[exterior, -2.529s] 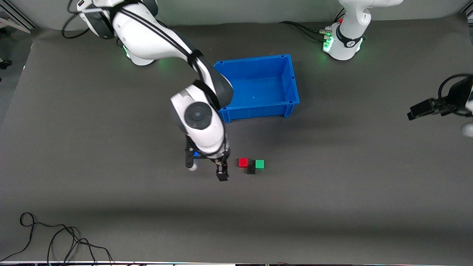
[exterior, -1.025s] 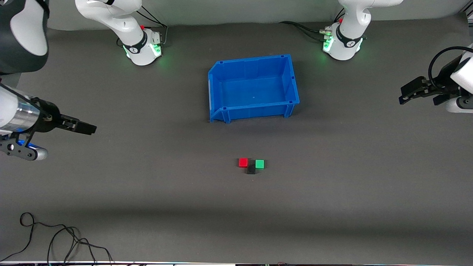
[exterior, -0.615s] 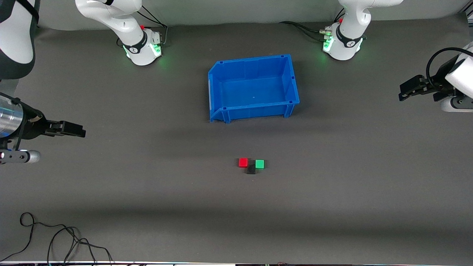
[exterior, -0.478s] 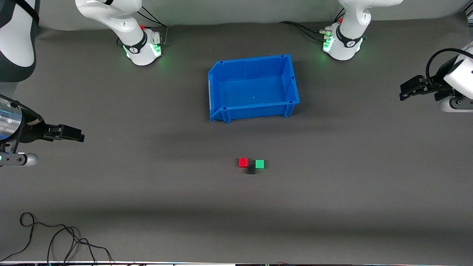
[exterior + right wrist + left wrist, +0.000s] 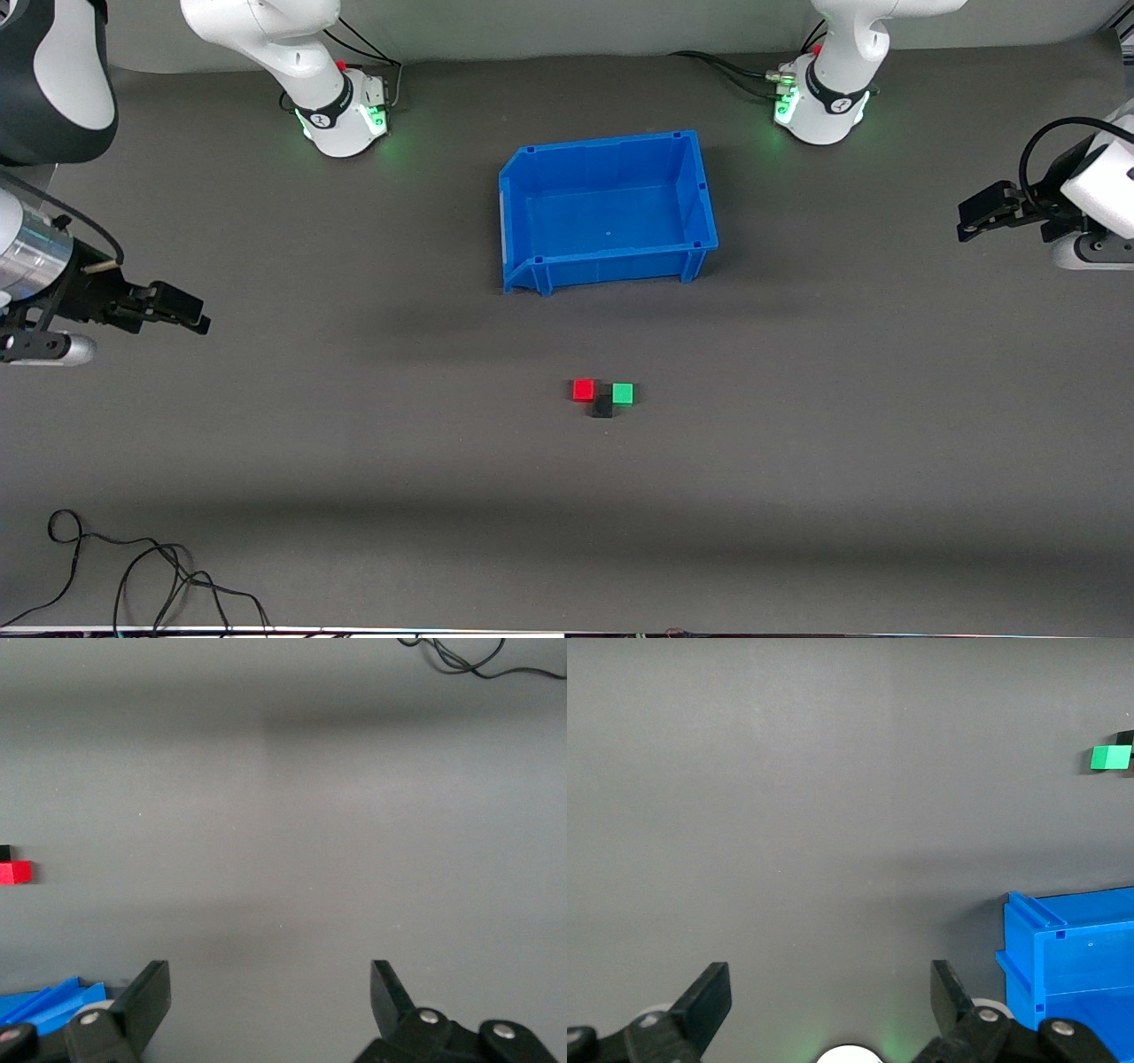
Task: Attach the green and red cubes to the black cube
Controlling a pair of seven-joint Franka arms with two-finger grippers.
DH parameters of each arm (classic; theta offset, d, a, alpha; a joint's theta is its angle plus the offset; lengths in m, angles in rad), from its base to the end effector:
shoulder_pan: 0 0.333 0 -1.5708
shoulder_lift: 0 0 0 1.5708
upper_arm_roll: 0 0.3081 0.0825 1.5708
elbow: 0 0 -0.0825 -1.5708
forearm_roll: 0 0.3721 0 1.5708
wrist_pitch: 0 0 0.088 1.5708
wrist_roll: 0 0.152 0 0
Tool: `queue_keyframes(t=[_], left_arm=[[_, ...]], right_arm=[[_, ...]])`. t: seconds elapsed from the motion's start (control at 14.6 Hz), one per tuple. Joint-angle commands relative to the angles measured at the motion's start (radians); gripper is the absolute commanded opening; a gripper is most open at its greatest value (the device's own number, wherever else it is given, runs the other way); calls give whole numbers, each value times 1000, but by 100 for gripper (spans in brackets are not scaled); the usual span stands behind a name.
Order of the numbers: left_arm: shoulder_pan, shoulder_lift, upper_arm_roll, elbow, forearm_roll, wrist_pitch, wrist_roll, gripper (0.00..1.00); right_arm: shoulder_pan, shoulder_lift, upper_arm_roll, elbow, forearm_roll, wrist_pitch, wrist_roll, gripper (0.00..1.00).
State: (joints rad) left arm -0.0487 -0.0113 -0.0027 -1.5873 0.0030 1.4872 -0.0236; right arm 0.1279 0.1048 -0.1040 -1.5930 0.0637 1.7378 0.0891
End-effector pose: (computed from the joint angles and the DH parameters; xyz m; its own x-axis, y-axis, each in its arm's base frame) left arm 0.5250 -0.0265 0.5634 0.9957 -0.0273 -0.0886 -0.0279 -0.9996 -0.0051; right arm 0.5873 0.0250 0.5176 0.9966 -0.0746 0.0355 -0.0726 -0.9958 -0.0557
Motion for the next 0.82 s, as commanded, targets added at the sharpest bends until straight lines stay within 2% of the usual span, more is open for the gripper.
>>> queue_keyframes(t=[0.0,0.14,0.27,0.62,0.75], left_arm=[[-5,-2,-2,6,18,-5,5,100],[-3,-2,0,6,18,-4,5,100],[-3,-2,0,6,18,-4,5,100],[-3,-1,0,7,18,-1,4,100],[-3,1,0,7,17,-1,1,100]], right_arm=[[-20,-37,15,-27,-18,23,-3,100],[-62,-36,46,1,-18,-24,-5,99],[-77,-36,53,47,-22,-127,-2,99],[-109,-88,128,-36,-27,-222,1,99],[-117,-92,132,-39,-28,-215,1,100]])
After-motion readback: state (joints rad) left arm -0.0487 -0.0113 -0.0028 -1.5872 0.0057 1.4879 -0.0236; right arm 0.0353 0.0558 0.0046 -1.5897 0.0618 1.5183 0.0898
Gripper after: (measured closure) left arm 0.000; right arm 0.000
